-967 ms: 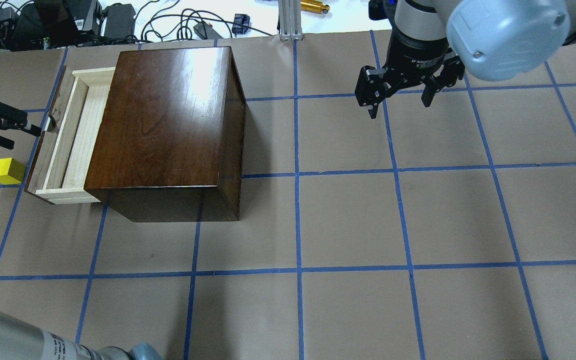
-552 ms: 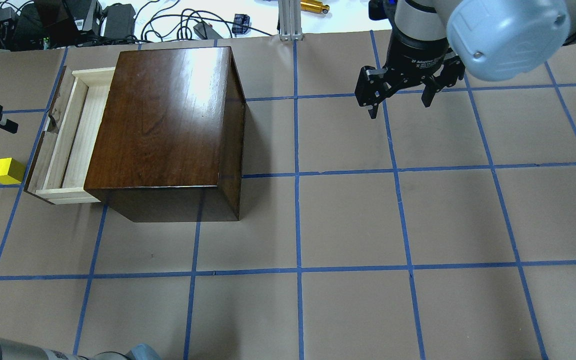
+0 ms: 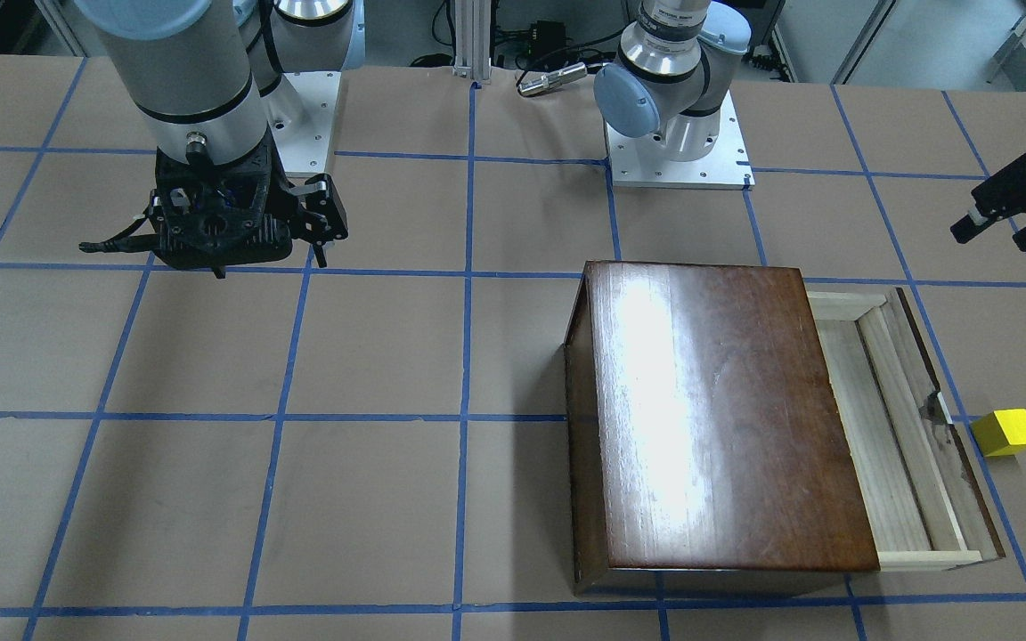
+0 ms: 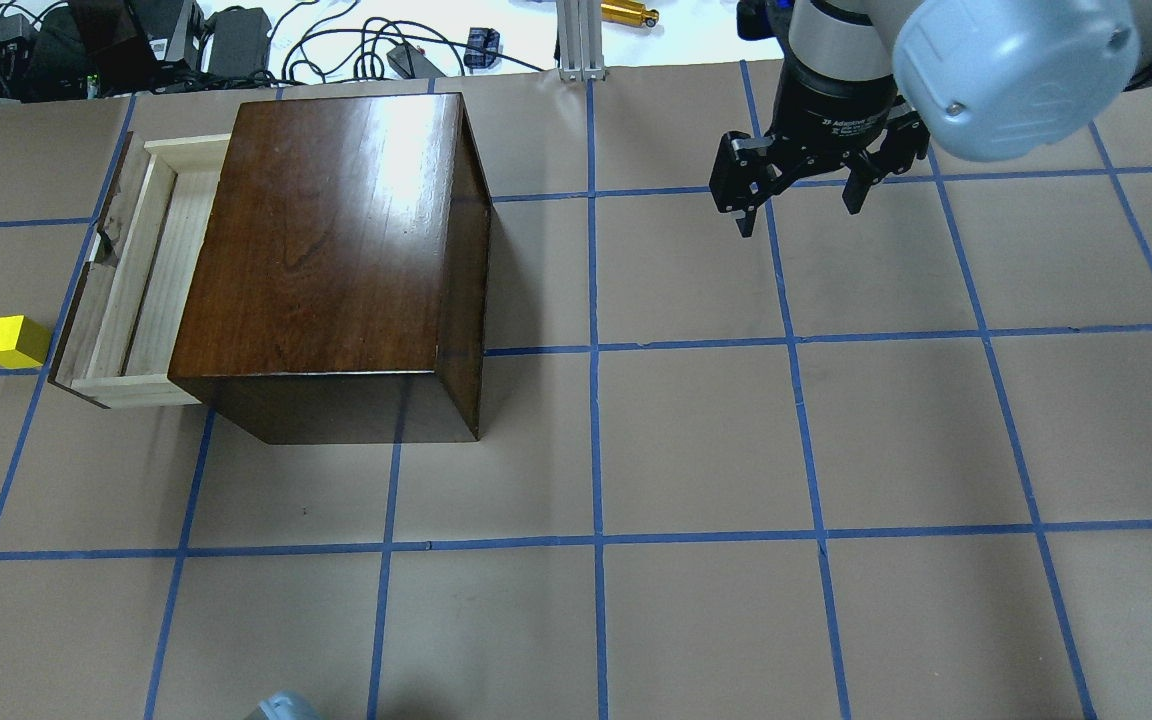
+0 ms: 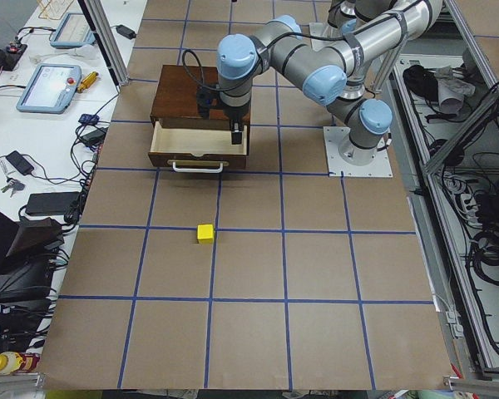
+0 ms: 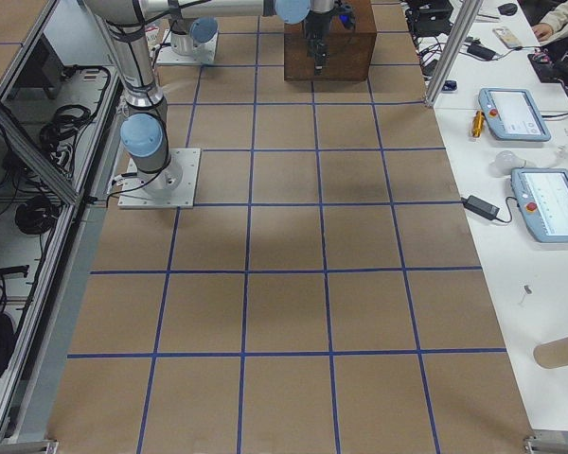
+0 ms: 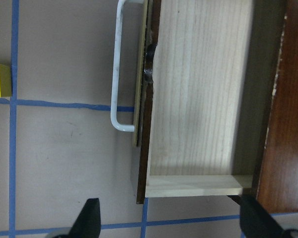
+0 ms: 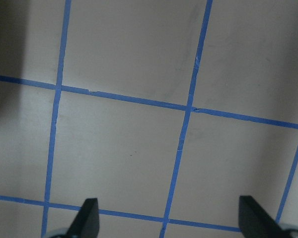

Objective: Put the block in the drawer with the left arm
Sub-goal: 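Release the handle and raise the left gripper above the cabinet, then move the left gripper down toward the yellow cube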

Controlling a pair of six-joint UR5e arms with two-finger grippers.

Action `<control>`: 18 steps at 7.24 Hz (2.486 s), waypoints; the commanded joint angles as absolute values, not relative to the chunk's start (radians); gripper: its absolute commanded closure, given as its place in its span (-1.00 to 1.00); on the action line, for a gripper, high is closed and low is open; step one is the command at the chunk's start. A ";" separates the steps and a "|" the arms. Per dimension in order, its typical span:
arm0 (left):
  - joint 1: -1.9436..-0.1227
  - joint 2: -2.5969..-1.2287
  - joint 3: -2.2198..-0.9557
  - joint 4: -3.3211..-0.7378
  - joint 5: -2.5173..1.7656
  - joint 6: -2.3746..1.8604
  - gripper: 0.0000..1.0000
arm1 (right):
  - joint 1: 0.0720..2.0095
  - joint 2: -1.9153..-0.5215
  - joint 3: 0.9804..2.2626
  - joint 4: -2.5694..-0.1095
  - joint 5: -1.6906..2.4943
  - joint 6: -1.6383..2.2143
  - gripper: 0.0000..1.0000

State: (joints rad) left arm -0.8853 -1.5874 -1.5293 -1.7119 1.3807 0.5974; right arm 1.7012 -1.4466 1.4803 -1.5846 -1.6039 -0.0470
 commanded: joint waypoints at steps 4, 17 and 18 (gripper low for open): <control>-1.314 -1.557 -1.514 -1.723 1.496 0.108 -1.00 | 1.701 -1.447 1.480 -1.585 -1.603 -0.046 -1.00; -1.502 -1.572 -1.554 -1.496 1.565 0.095 -1.00 | 1.701 -1.447 1.480 -1.585 -1.605 -0.048 -1.00; -1.461 -1.565 -1.552 -1.509 1.563 0.150 -1.00 | 1.701 -1.447 1.480 -1.585 -1.605 -0.048 -1.00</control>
